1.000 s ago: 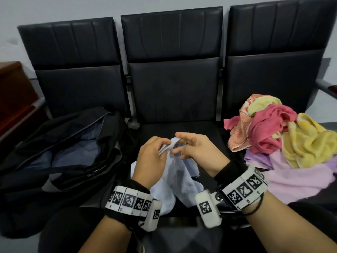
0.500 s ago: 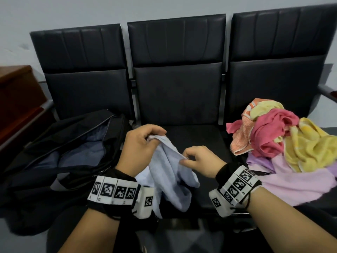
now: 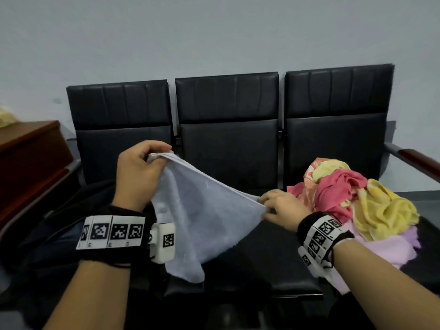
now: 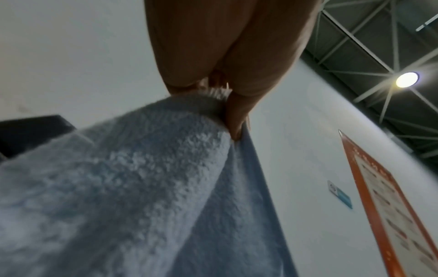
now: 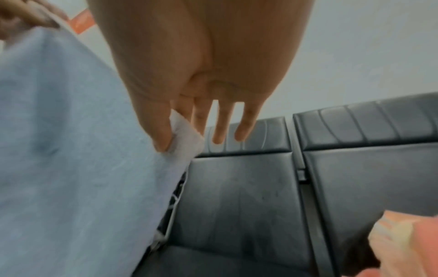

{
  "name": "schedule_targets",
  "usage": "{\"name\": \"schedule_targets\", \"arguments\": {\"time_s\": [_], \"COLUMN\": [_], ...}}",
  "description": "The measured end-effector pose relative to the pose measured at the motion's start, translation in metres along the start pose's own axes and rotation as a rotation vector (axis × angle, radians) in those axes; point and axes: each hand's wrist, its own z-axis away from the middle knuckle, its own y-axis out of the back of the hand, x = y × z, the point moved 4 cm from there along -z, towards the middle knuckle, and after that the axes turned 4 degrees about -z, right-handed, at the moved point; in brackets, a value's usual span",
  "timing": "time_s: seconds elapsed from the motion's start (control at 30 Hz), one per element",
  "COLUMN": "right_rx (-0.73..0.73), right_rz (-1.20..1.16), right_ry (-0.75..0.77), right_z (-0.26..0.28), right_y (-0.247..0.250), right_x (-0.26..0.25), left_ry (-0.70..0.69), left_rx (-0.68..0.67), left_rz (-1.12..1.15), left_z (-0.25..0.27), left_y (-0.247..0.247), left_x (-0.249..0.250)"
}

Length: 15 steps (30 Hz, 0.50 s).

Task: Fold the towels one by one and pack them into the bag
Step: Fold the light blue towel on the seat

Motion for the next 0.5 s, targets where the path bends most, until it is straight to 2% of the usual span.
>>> {"name": "schedule_targets", "arguments": {"time_s": [0.13, 0.23, 0.37, 0.5], "right_rx": [0.237, 0.370, 0.467, 0.458], "right_rz": [0.076, 0.042, -0.122, -0.162], "right_ry": [-0.060, -0.082, -0.068, -0.053], "right_z": [-0.001, -0.004, -0.010, -0.018], "right_y": [0.050, 0.076, 0.089, 0.087], "right_x": [0.014, 0.023, 0.037, 0.050], "left_ry": [0.017, 0.033, 0.063, 0.102], "left_rx": [-0.025, -0.065, -0.124, -0.197], "left_rz": [-0.168, -0.275, -0.362, -0.402], "left_z": [-0.005, -0.005, -0.004, -0.005], "left_y": [0.014, 0.016, 0.011, -0.001], "left_x": [-0.005, -0.013, -0.024, -0.041]}}
